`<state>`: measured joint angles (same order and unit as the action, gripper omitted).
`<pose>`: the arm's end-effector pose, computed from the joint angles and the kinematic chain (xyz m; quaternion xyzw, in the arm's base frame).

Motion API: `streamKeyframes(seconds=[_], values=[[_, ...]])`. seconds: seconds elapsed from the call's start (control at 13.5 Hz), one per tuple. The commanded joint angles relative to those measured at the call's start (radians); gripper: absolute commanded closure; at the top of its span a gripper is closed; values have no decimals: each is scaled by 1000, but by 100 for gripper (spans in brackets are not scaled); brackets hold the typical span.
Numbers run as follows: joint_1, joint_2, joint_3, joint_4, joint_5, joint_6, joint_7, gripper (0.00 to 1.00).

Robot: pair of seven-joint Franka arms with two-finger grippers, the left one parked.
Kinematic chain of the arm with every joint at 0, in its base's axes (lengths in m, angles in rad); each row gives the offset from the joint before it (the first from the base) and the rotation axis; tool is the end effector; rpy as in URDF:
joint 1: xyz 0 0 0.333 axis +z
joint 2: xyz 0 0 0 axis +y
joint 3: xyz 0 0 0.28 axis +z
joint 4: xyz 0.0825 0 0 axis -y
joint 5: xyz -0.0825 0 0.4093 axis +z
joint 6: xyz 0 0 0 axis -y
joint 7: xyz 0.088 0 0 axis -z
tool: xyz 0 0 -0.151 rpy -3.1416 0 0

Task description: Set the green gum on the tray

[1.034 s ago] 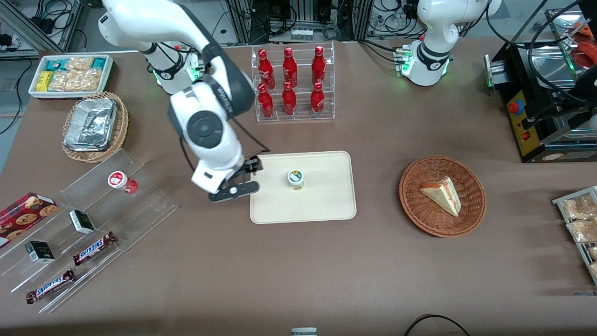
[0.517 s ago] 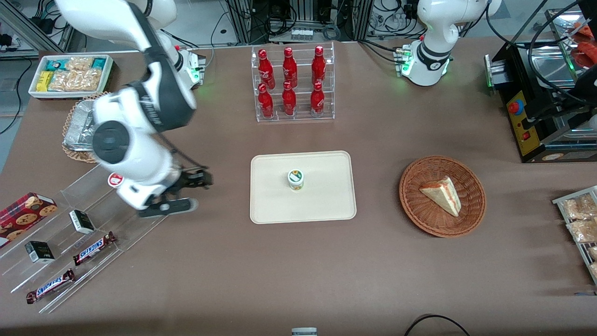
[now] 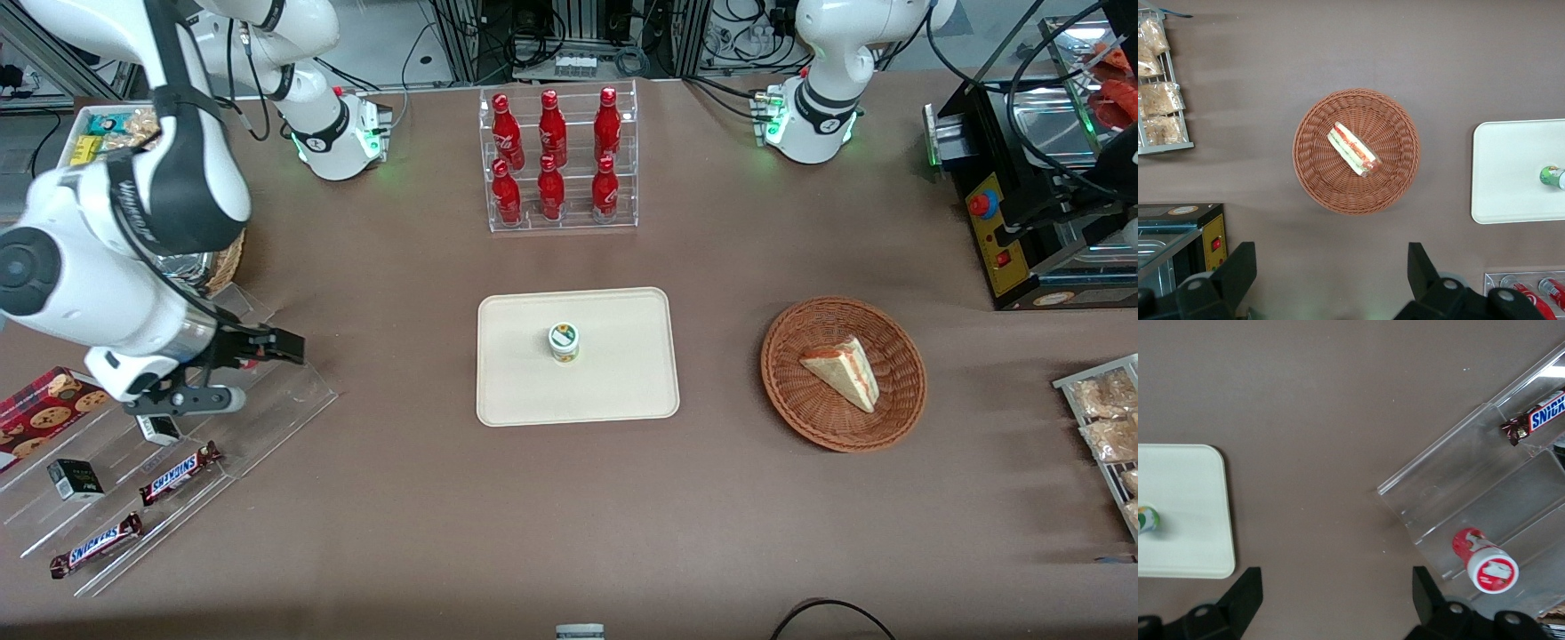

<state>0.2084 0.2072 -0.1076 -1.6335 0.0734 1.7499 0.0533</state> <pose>0.6243 0.0759 0.4029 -0.9986 -0.0162 0.0465 0.0212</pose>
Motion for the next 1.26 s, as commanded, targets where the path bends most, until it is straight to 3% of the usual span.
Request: streamKeyframes(seconds=[0.0, 0.44, 0.74, 1.18], values=[[-130, -58, 74, -35, -17, -20, -88, 0], [-297, -100, 157, -42, -18, -143, -148, 0], [-310, -166, 155, -46, -36, -214, -148, 0], [-242, -209, 112, -45, -53, -263, -141, 0]])
